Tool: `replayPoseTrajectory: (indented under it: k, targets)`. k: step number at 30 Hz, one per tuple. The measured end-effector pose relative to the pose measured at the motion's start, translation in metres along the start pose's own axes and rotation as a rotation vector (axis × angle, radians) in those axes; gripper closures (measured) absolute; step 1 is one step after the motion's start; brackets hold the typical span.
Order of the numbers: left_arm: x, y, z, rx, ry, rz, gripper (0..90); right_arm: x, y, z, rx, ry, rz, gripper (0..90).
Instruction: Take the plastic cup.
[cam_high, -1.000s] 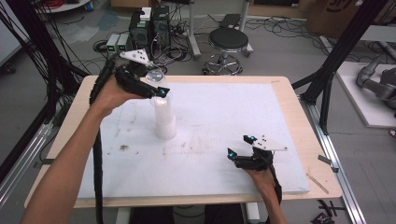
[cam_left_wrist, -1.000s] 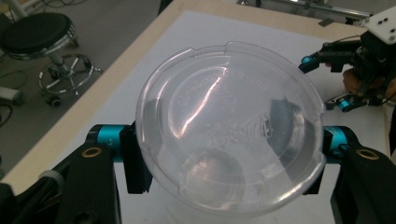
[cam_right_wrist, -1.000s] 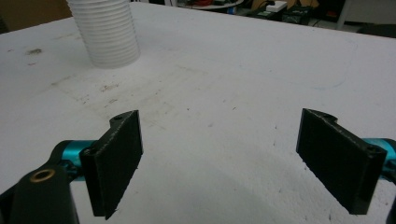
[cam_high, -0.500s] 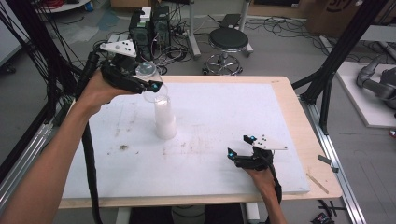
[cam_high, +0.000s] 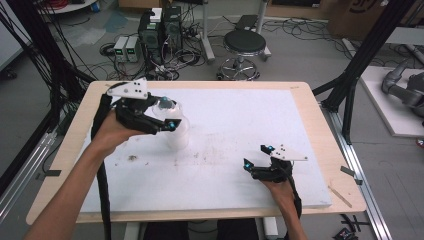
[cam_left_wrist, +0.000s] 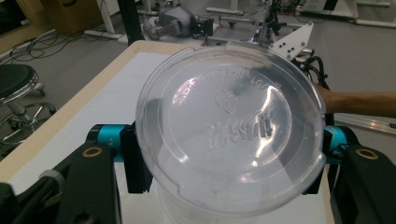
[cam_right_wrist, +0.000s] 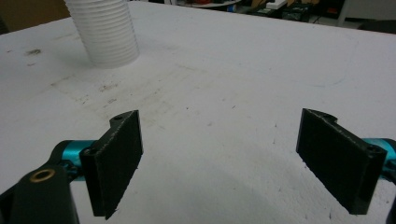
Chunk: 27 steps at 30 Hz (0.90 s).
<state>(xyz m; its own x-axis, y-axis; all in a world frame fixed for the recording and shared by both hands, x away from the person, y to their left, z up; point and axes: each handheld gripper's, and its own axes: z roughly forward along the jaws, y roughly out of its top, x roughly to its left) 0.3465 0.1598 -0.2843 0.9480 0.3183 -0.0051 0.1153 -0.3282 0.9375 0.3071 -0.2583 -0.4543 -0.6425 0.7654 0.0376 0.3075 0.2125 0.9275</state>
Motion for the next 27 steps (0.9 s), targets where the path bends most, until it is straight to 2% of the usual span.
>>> replayPoseTrajectory:
  k: [2, 7, 10, 13, 18, 20, 27]
  targets:
    - [-0.007, -0.012, 0.007, -0.023, -0.008, -0.009, 36.9, 0.0, 0.0, 0.0, 0.001, -0.004, 0.003, 14.5]
    - [-0.022, -0.033, 0.022, -0.041, -0.044, 0.01, 36.9, 0.001, 0.0, 0.0, 0.005, -0.005, 0.003, 14.5]
    - [-0.027, -0.043, 0.028, -0.059, -0.071, 0.001, 36.9, 0.001, 0.0, 0.0, 0.002, -0.005, -0.002, 14.5]
    - [-0.032, -0.055, 0.033, -0.079, -0.095, -0.025, 36.9, 0.002, 0.0, 0.0, 0.003, -0.006, -0.01, 14.5]
    - [-0.033, -0.074, 0.033, -0.098, -0.11, -0.046, 36.8, 0.002, 0.0, 0.0, 0.002, -0.01, -0.01, 14.5]
    - [-0.032, -0.08, 0.031, -0.127, -0.116, -0.058, 36.9, 0.002, 0.0, 0.0, 0.001, -0.009, -0.011, 14.5]
    - [-0.031, -0.091, 0.028, -0.154, -0.117, -0.063, 36.8, 0.002, 0.0, -0.001, -0.001, -0.003, -0.011, 14.4]
